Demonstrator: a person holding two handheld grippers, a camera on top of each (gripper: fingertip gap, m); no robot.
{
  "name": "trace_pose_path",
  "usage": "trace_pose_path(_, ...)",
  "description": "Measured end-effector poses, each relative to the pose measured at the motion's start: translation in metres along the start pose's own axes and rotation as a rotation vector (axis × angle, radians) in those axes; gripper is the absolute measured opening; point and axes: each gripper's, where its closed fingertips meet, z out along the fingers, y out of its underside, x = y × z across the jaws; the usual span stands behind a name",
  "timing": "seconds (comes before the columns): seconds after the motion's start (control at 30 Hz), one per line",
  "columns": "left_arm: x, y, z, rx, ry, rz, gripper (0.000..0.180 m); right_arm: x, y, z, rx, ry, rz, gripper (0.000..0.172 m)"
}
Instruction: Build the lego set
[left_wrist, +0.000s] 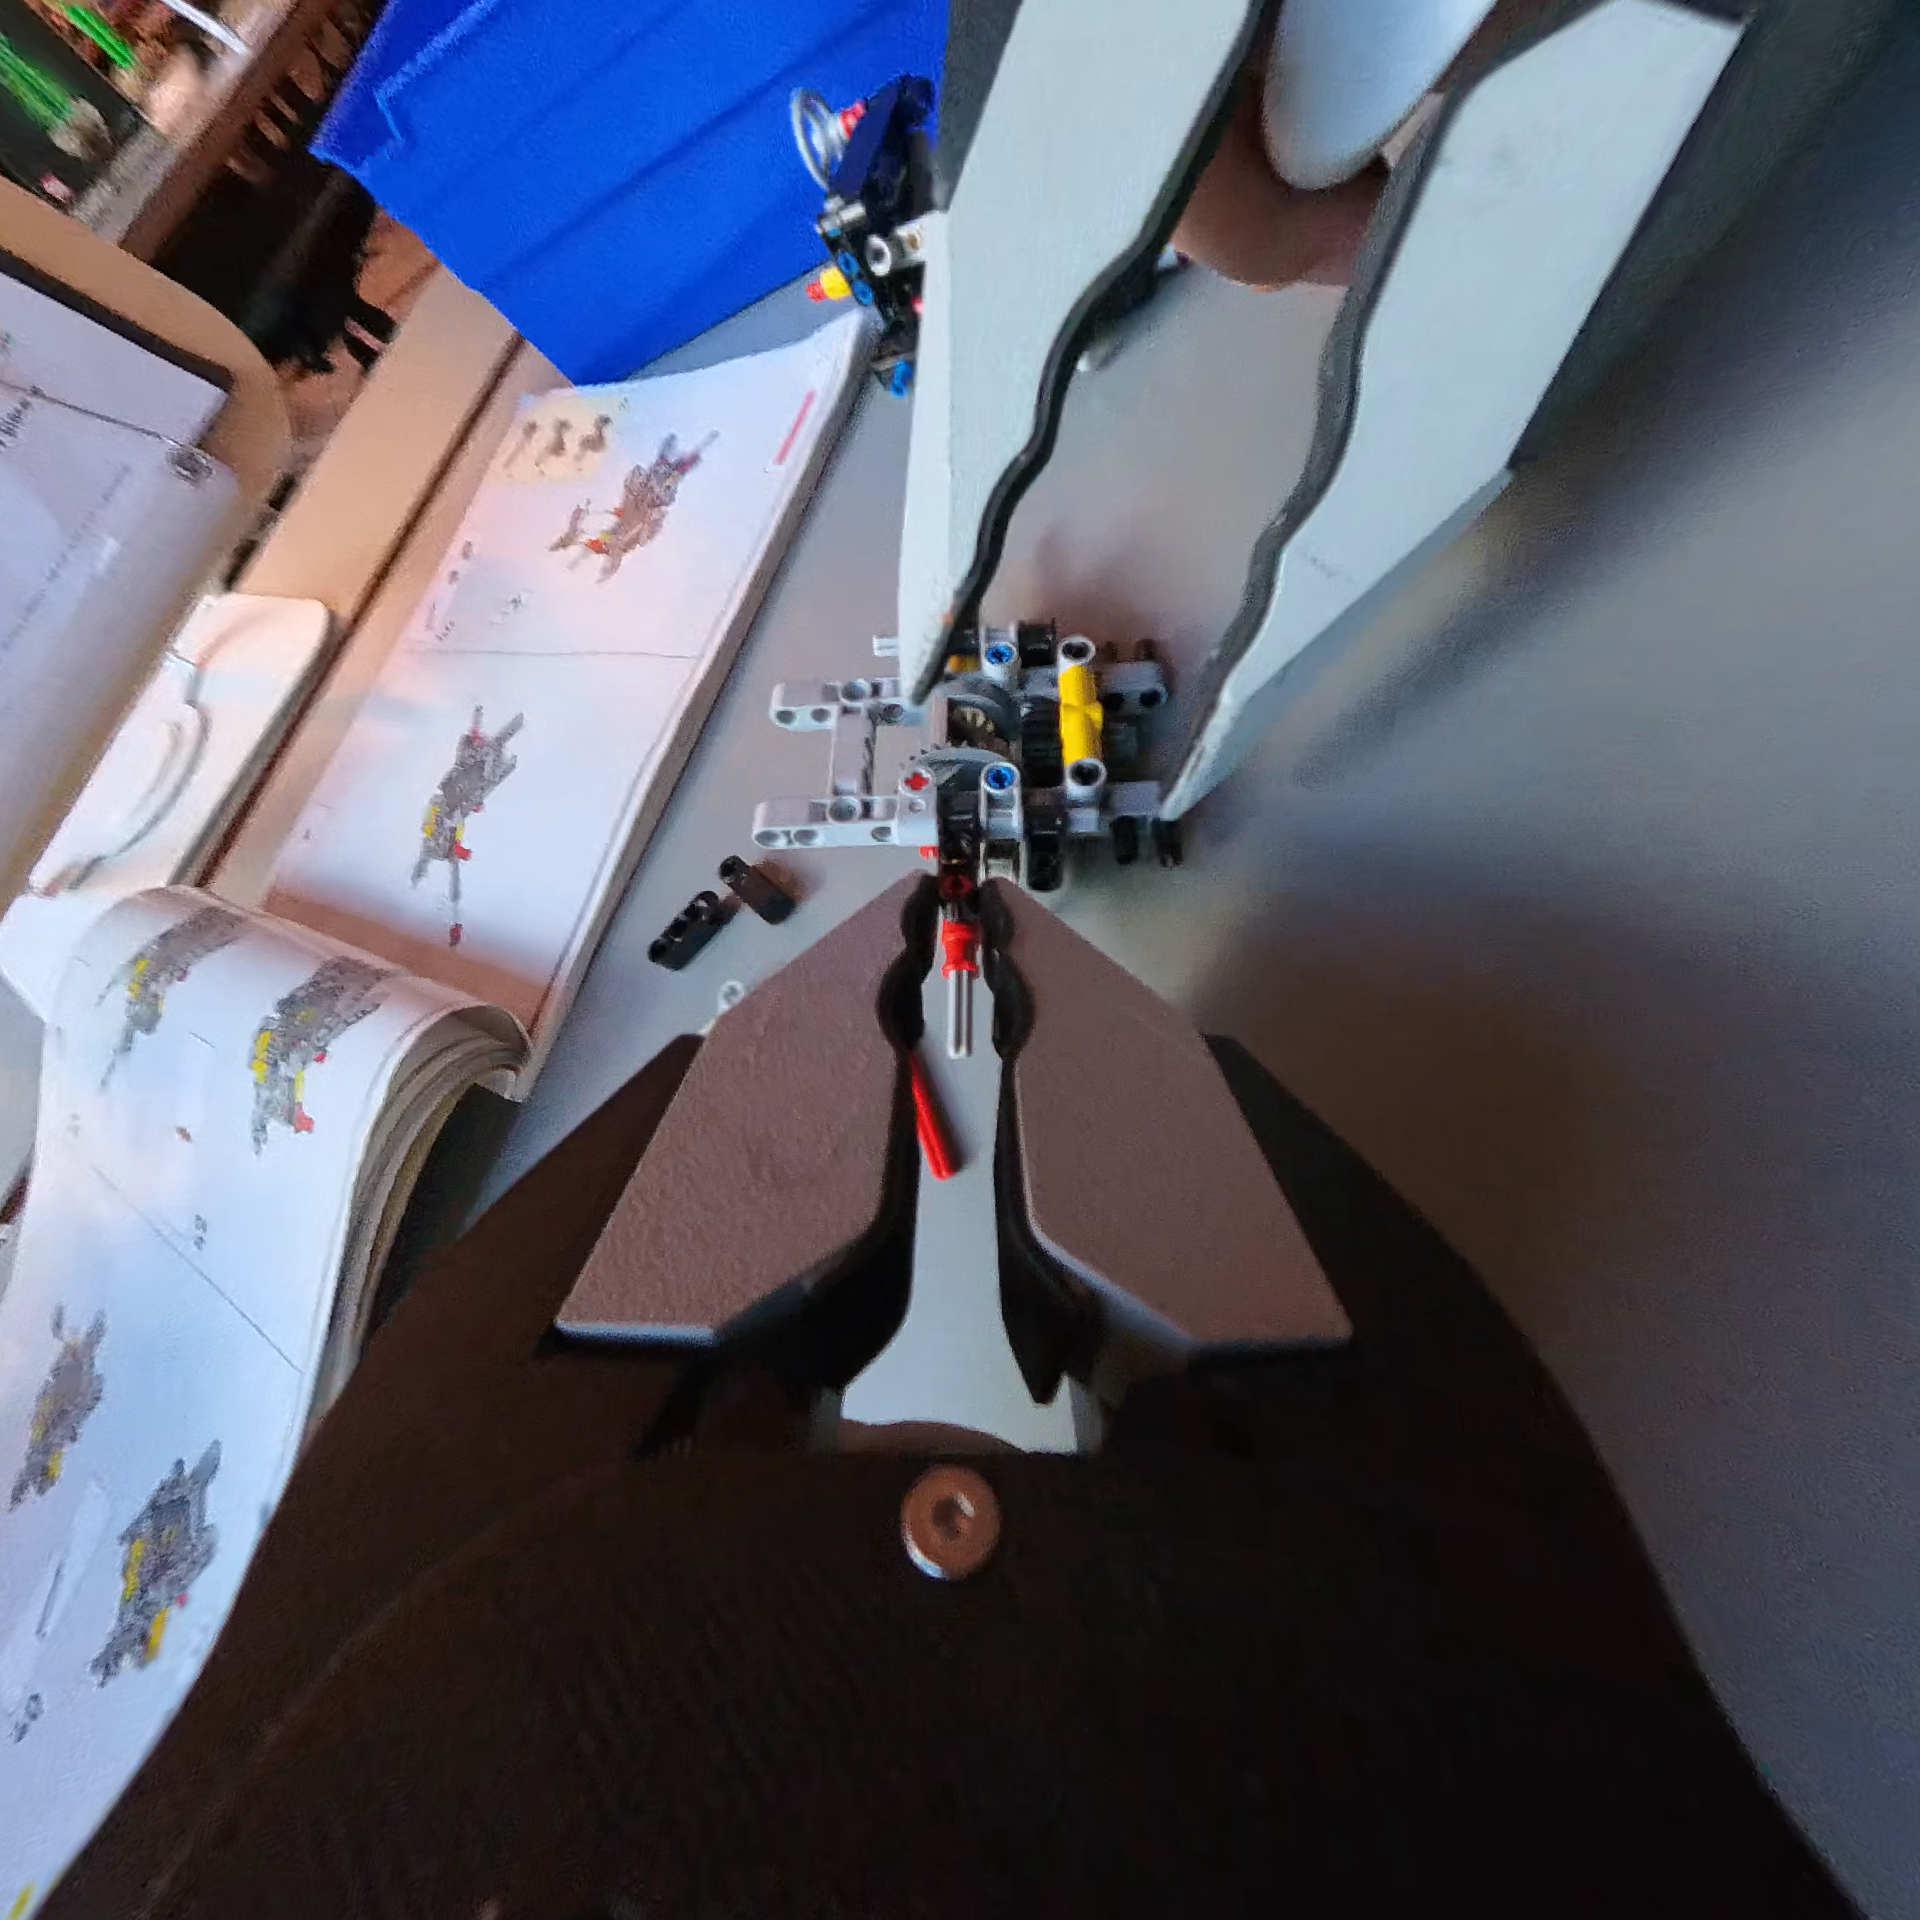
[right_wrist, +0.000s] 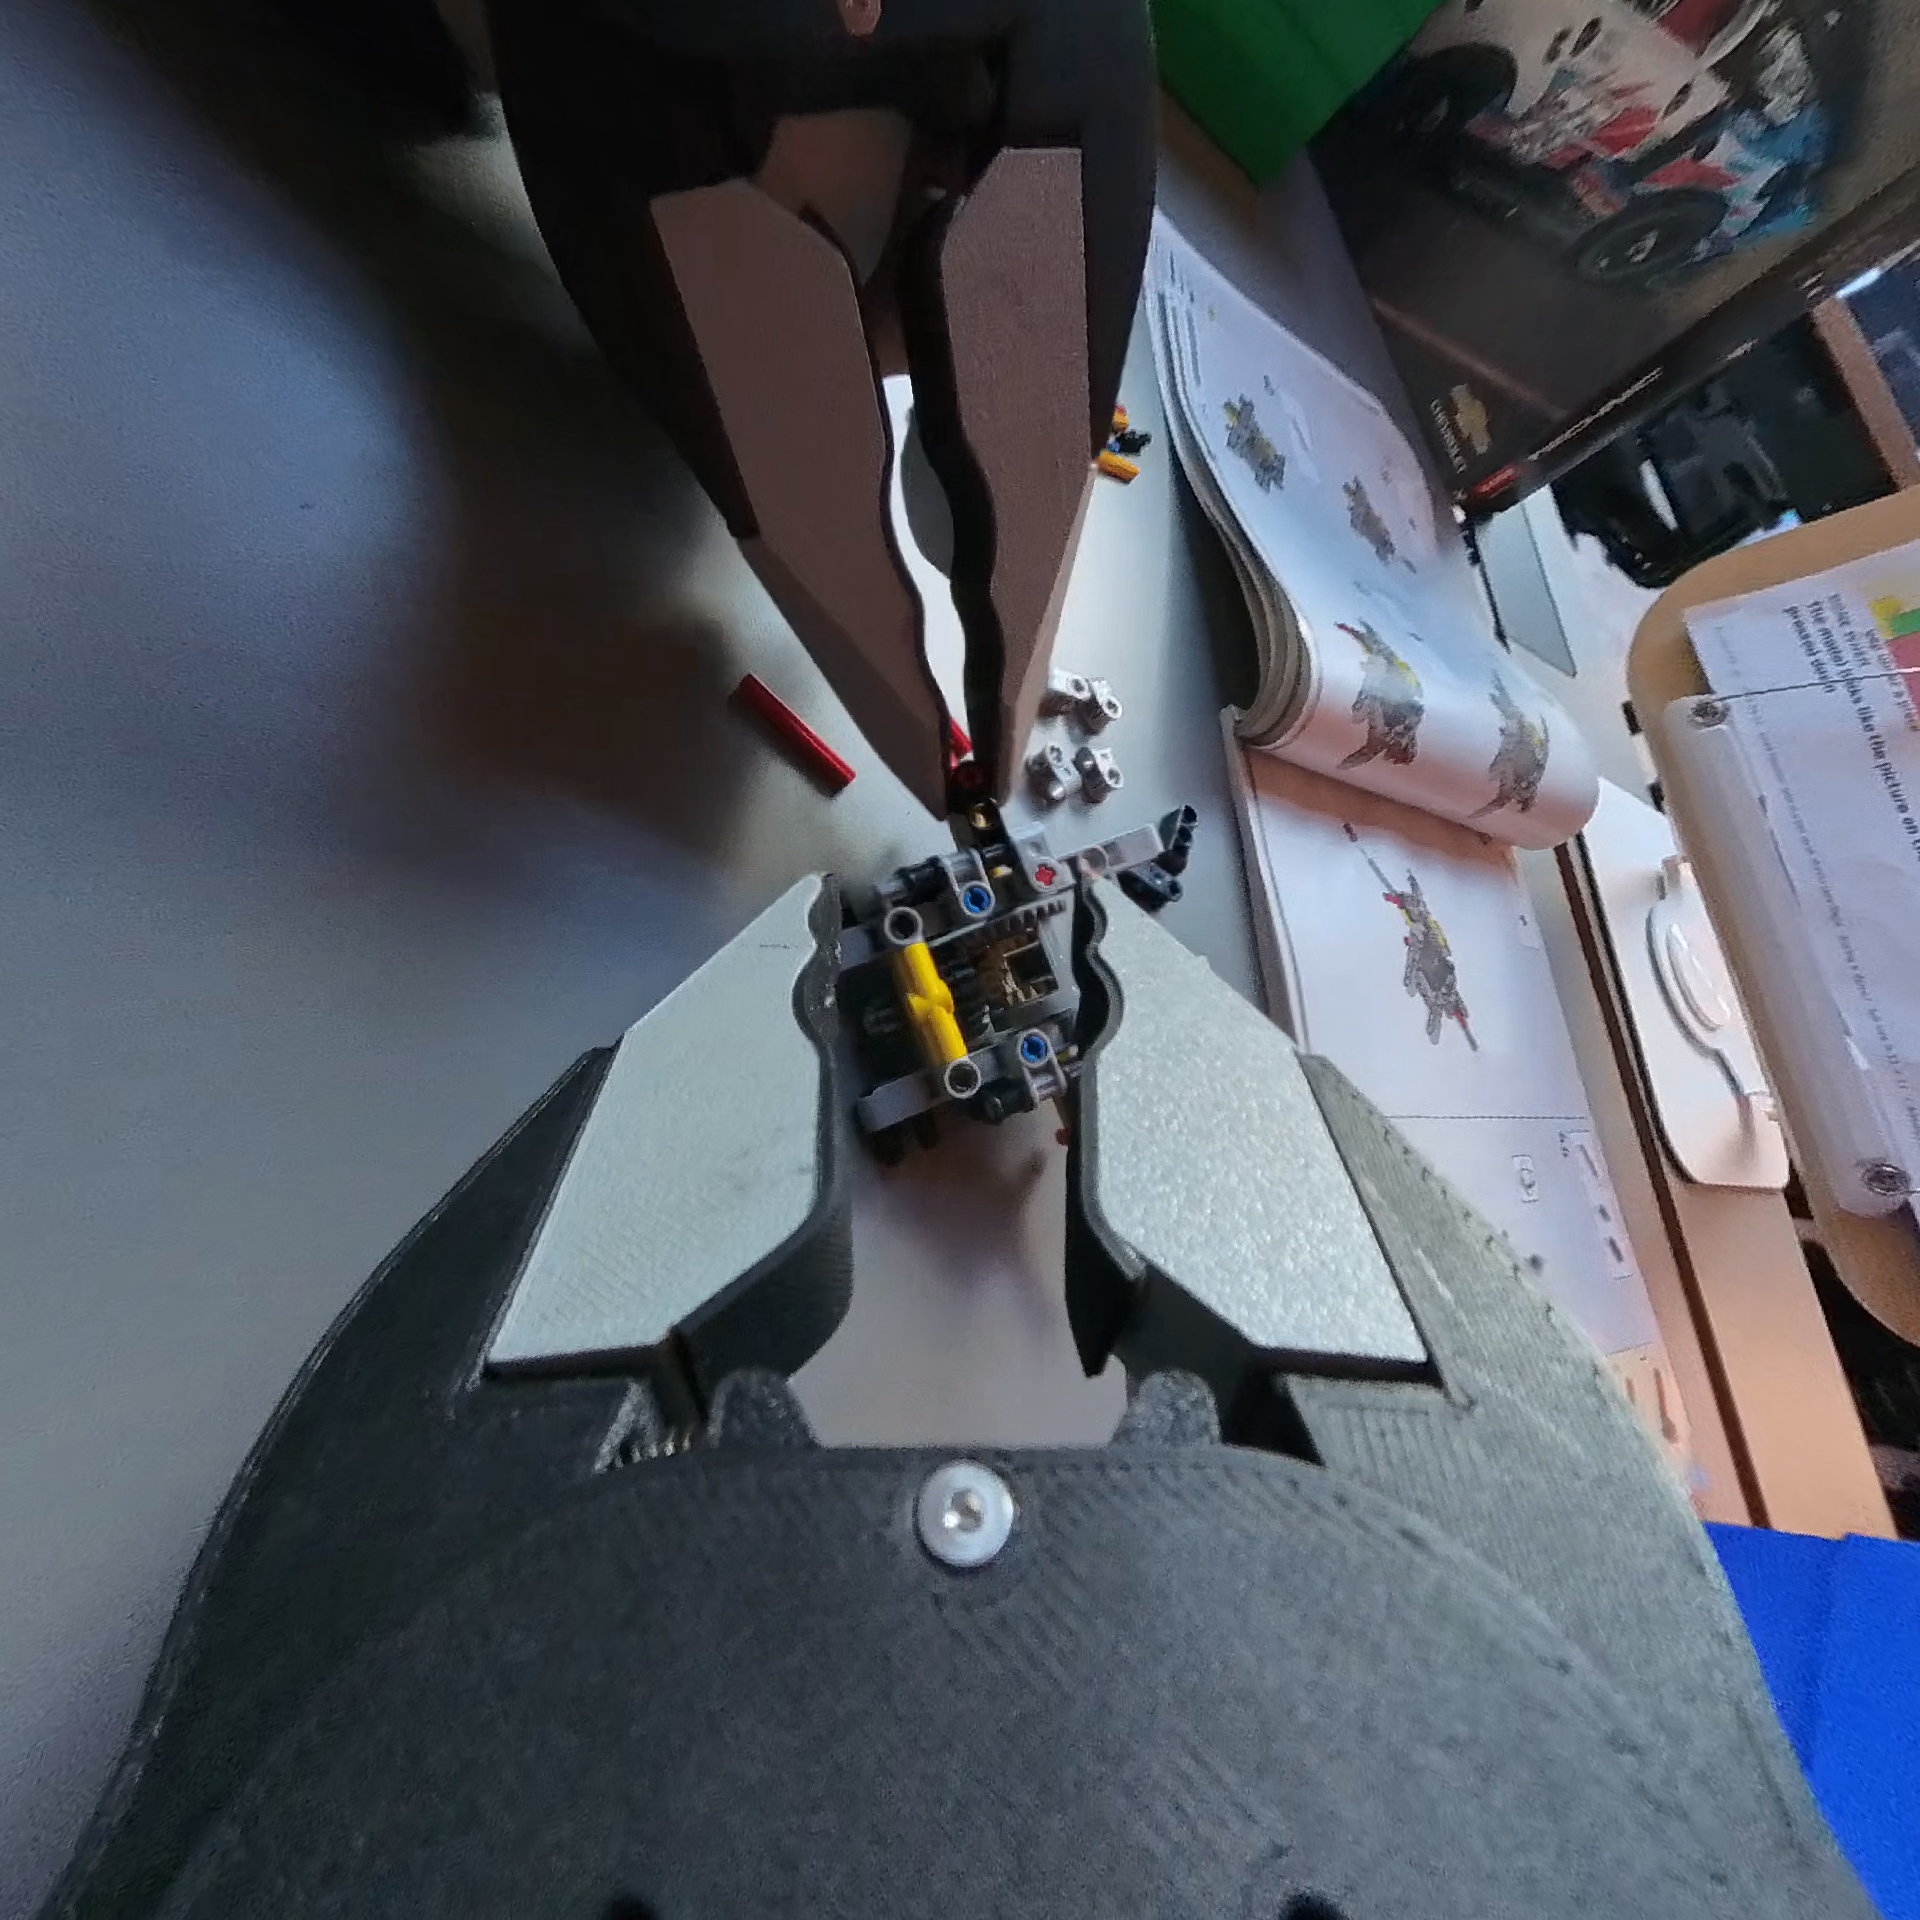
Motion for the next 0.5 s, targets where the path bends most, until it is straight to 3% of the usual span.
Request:
trace_pose_path(0.13,0.008,0.003,0.000,-0.021,0.063,-0.021,0.005,-0.004,0.007,0.009,-0.051,-0.045,-0.004,0.035)
trace_pose_path(0.5,0.012,0.004,-0.001,-0.013,0.192,-0.110,0.005,-0.010,0.004,0.013,-0.078,-0.181,-0.006,0.037)
